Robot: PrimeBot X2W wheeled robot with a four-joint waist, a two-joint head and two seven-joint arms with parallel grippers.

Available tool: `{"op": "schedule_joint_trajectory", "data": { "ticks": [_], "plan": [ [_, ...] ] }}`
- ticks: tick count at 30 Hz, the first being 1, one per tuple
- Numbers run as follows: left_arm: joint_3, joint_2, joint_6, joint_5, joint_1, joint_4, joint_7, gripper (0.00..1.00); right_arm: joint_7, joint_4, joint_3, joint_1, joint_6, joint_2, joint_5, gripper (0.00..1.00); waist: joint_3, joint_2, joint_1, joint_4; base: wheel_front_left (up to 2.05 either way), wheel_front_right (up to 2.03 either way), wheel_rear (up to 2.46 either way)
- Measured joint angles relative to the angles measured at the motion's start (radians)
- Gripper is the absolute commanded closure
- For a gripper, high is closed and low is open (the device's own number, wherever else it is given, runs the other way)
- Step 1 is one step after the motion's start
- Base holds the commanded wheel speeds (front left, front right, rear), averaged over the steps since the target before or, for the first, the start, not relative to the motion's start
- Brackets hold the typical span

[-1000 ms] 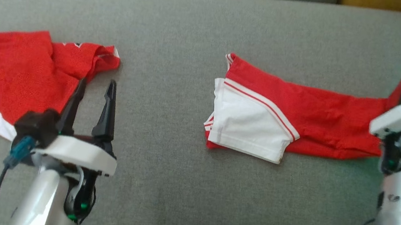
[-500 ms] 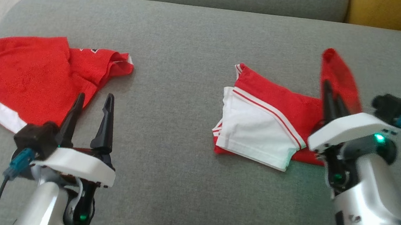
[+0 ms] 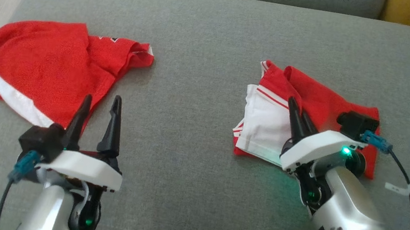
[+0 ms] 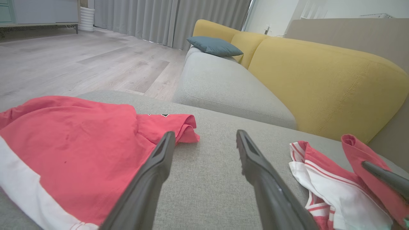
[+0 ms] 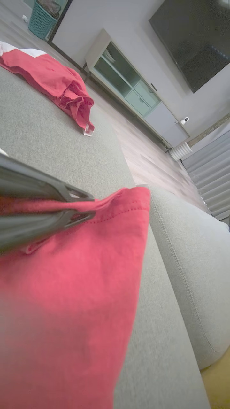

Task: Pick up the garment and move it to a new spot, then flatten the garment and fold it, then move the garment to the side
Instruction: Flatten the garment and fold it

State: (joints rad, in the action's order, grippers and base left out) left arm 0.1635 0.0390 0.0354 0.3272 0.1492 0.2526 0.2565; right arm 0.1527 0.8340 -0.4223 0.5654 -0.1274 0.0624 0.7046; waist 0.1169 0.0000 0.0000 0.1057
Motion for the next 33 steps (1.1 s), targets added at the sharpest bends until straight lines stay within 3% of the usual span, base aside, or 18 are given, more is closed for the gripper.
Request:
{"op": "schedule_joint_trajectory", "data": {
  "ticks": [11,12,13,23,28,33],
  "plan": [
    [0.021,0.0,-0.001,0.011,0.023,0.006,0.0,0.0,0.069,0.122,-0.192,0.105,0.0,0.002,0.162,1.0,0.033,0.0,0.0,0.034,0.0,0.0,0.0],
    [0.022,0.0,-0.001,0.011,0.023,0.006,0.0,0.0,0.069,0.132,-0.212,0.106,0.0,0.002,0.17,0.85,0.034,0.0,0.0,0.035,0.0,0.0,0.0],
    [0.023,0.0,-0.002,0.011,0.023,0.006,0.0,0.0,0.072,0.141,-0.231,0.106,0.0,0.002,0.177,0.0,0.034,0.0,0.0,0.036,0.0,0.0,0.0],
    [0.019,0.0,-0.008,0.011,0.023,0.015,0.0,0.0,0.077,0.024,-0.459,0.108,0.0,0.004,0.337,0.0,0.013,0.0,0.0,0.015,0.0,0.0,0.0],
    [0.014,0.0,-0.008,0.01,0.023,0.012,0.0,0.0,0.09,0.052,-0.469,0.166,0.0,0.004,0.336,0.0,-0.004,0.0,0.0,-0.016,0.0,0.0,0.0],
    [0.009,0.0,-0.009,0.01,0.02,-0.005,0.0,0.0,0.095,0.108,-0.399,0.208,0.0,0.004,0.218,0.0,-0.02,0.0,0.0,-0.053,0.0,0.0,0.0]
  ]
}}
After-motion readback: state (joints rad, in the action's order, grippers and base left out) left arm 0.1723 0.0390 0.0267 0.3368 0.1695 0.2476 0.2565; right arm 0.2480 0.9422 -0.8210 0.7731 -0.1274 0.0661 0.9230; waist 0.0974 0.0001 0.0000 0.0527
